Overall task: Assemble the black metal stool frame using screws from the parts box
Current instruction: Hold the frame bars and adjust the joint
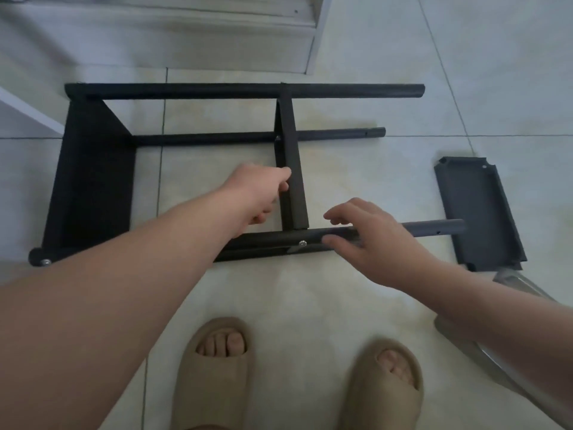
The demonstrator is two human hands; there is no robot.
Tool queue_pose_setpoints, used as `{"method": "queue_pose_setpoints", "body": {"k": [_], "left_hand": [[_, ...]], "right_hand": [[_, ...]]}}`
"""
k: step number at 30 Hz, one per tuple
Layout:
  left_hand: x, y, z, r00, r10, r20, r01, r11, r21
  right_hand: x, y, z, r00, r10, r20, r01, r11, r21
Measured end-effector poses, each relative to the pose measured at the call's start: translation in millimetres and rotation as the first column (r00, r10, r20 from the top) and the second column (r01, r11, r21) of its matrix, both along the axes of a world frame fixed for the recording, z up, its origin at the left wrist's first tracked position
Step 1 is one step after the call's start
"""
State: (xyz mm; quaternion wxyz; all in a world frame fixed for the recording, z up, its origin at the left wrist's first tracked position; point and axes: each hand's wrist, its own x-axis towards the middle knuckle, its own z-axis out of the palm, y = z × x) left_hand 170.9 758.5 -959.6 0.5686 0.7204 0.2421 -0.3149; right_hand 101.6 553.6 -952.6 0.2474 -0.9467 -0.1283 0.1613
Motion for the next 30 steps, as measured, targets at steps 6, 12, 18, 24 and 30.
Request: {"method": "queue_pose_setpoints", "body": {"k": [6,12,18,24,30], "left_hand": [[-2.1,8.3,-35.8,0.905,-0.426,0.007,0.418,0.889,0.187],[-1.9,5.4,-47.2,0.851,-0.524,0.009,0.504,0.823,0.263],[-3.3,4.5,-48.9,0.821,-0.568,0.057,0.521,0.786,0.332],[0.5,4.6,-46.0,0.766,-0.64,0.059,0.594,0.74,0.314],[-10.6,2.7,-48.2,0.747,-0.662,0.065,0.637,0.739,0.219]], "right_hand": [[12.8,8.1,-25.3,0.981,0.185,-0.065,-0.194,0.963,-0.189],[18.0,16.8,-38.6,0.991,0.134,0.003,-0.131,0.974,-0.183],[14.6,17.9,-39.3,0.988,0.144,0.064,-0.13,0.974,-0.184],[14.8,19.2,-37.7,0.989,0.135,0.061,-0.121,0.974,-0.192],[3.1,14.2,-40.9,0.986,0.158,0.056,-0.141,0.963,-0.231]]}}
